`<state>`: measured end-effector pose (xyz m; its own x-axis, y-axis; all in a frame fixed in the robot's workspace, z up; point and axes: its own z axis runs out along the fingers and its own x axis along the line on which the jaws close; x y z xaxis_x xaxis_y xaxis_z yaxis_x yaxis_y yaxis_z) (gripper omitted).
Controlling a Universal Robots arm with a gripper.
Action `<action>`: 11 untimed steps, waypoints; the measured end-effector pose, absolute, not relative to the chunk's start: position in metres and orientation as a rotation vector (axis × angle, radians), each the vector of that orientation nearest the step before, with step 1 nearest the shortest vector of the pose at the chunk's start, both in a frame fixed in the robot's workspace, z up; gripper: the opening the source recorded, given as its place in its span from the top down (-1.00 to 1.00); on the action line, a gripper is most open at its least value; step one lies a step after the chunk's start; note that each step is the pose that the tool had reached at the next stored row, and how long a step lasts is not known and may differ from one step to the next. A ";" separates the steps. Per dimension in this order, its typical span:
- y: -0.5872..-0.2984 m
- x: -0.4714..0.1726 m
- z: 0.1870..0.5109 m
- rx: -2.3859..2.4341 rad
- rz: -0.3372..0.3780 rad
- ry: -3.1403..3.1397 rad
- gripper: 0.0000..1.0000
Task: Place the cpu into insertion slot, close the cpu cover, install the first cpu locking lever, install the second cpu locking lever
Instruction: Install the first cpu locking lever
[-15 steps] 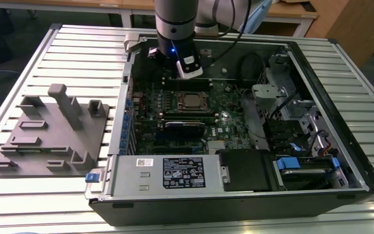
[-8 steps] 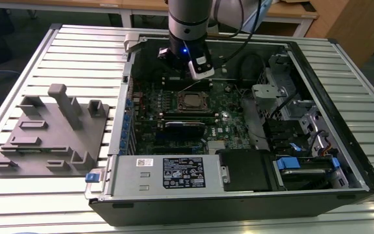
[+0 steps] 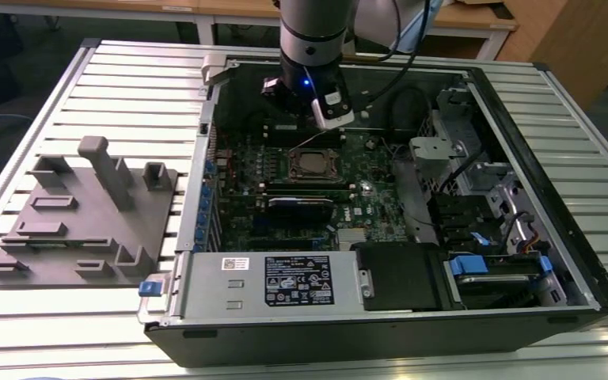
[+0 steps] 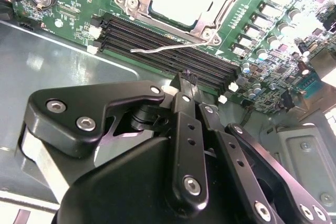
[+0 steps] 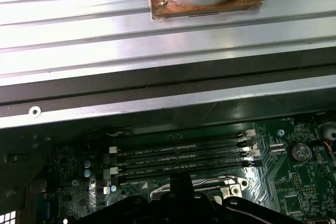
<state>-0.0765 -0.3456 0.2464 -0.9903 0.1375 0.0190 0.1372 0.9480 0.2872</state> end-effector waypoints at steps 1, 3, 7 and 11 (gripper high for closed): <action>-0.346 -0.077 0.246 0.219 0.457 3.099 0.80; -0.346 -0.076 0.246 0.219 0.457 3.099 0.80; -0.346 -0.076 0.246 0.219 0.457 3.099 0.80; -0.345 -0.076 0.246 0.218 0.449 3.100 0.80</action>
